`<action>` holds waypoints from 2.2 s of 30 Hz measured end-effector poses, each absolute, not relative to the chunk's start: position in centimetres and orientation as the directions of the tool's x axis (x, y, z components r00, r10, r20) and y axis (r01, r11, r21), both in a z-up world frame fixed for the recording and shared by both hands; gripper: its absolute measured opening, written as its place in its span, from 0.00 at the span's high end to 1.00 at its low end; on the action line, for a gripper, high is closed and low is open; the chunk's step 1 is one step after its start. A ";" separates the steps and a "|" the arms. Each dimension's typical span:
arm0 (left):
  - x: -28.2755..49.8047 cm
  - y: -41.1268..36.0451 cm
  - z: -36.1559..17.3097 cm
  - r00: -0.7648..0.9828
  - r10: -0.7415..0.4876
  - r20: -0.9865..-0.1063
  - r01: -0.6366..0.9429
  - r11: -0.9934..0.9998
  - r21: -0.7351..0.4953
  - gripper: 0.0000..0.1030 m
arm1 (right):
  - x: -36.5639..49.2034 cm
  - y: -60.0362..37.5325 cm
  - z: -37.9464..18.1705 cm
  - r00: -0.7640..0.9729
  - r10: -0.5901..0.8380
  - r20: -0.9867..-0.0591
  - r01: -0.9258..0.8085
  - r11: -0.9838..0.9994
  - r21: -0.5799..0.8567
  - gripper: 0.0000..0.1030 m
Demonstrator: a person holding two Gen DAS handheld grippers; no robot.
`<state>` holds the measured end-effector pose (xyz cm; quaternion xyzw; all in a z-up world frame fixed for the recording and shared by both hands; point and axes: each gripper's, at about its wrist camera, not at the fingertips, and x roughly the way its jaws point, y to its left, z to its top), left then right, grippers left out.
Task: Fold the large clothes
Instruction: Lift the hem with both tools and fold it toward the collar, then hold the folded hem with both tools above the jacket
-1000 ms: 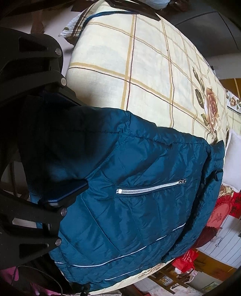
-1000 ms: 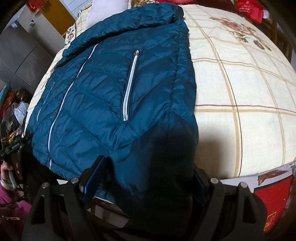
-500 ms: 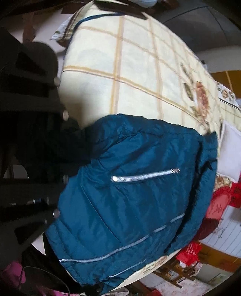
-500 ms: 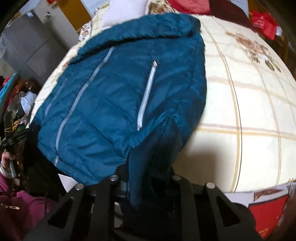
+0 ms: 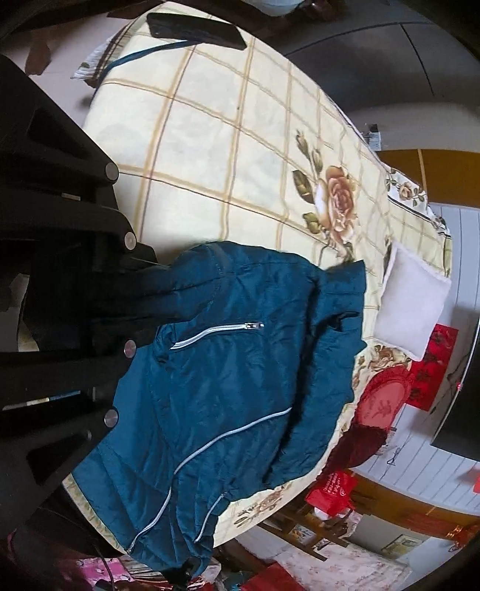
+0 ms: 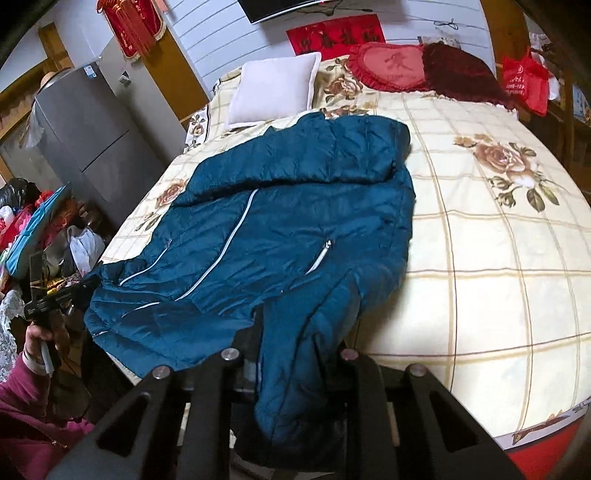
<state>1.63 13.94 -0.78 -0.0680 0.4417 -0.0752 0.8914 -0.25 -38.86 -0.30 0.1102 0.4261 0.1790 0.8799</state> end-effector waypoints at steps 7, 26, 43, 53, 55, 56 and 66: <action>3.3 14.4 1.3 0.640 -0.197 -0.743 0.061 0.976 -0.207 1.00 | 1.4 -39.2 1.5 0.625 0.396 -0.672 -0.204 0.915 0.349 0.81; 15.1 12.1 6.3 0.743 -0.105 -0.661 0.018 0.990 -0.138 1.00 | 13.0 -38.0 6.9 0.736 0.249 -0.629 -0.123 0.964 0.238 0.81; 24.2 10.5 5.9 0.751 -0.018 -0.660 -0.043 0.996 -0.076 1.00 | 23.8 -37.9 5.4 0.717 0.168 -0.676 -0.043 0.979 0.197 0.81; 30.8 9.0 4.9 0.744 0.042 -0.667 -0.085 0.996 -0.032 1.00 | 30.6 -37.8 3.7 0.717 0.080 -0.693 0.022 0.990 0.137 0.81; 32.5 8.7 4.2 0.734 0.056 -0.677 -0.100 0.995 -0.026 1.00 | 32.1 -37.7 3.0 0.711 0.068 -0.700 0.040 0.990 0.136 0.81; 33.2 8.6 3.9 0.729 0.061 -0.682 -0.103 0.994 -0.021 1.00 | 32.8 -37.7 2.7 0.708 0.064 -0.703 0.047 0.989 0.137 0.81; 39.7 8.4 -0.4 0.675 0.052 -0.736 -0.137 0.989 -0.056 1.00 | 39.5 -38.6 -2.7 0.661 0.064 -0.748 0.124 0.973 0.193 0.81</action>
